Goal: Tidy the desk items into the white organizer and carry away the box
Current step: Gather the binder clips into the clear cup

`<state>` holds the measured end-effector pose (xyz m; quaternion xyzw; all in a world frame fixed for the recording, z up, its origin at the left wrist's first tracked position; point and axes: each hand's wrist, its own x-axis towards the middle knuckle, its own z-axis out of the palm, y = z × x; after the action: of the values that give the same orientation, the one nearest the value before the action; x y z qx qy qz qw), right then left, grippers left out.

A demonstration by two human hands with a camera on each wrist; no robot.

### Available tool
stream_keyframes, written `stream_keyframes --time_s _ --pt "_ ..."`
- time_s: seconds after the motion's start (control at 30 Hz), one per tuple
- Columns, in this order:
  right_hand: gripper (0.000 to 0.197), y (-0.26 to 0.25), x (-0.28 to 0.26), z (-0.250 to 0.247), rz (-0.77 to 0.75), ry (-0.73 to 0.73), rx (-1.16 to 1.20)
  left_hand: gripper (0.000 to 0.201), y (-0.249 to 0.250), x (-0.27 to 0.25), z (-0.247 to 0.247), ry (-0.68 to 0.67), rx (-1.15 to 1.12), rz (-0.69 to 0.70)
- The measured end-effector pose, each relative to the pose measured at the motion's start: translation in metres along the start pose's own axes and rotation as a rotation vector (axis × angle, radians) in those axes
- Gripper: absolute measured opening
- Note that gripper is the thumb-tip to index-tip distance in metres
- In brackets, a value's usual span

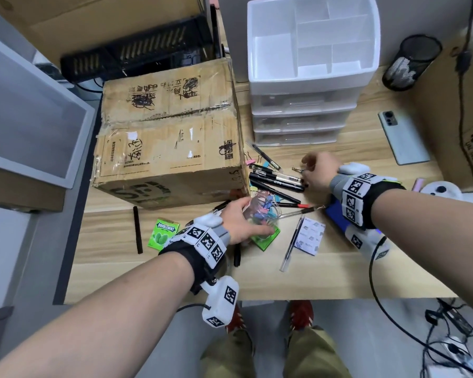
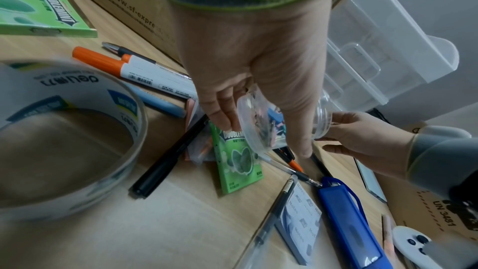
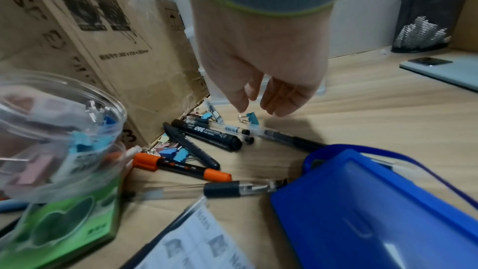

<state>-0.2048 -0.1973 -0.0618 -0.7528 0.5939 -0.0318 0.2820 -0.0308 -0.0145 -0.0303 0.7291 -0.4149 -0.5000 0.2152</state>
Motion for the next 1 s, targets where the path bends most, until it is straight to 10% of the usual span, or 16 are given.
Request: stream_keyframes --time_s 0.3,0.47,0.73,1.0 --pt "0.027 -0.007 0.015 0.018 -0.057 -0.030 -0.161 0.082 -0.009 0.006 -0.001 -0.003 0.033 0.005" --pt "0.019 -0.022 0.004 0.014 -0.109 0.019 -0.018 0.061 -0.006 0.004 -0.004 -0.029 -0.013 -0.022" --pt "0.034 -0.048 -0.033 0.020 -0.055 -0.675 0.209 0.060 -0.006 -0.001 -0.015 -0.013 -0.061 -0.038" --pt "0.023 -0.034 -0.026 0.023 -0.070 -0.304 -0.066 0.058 -0.010 -0.010 -0.022 0.003 -0.087 -0.029"
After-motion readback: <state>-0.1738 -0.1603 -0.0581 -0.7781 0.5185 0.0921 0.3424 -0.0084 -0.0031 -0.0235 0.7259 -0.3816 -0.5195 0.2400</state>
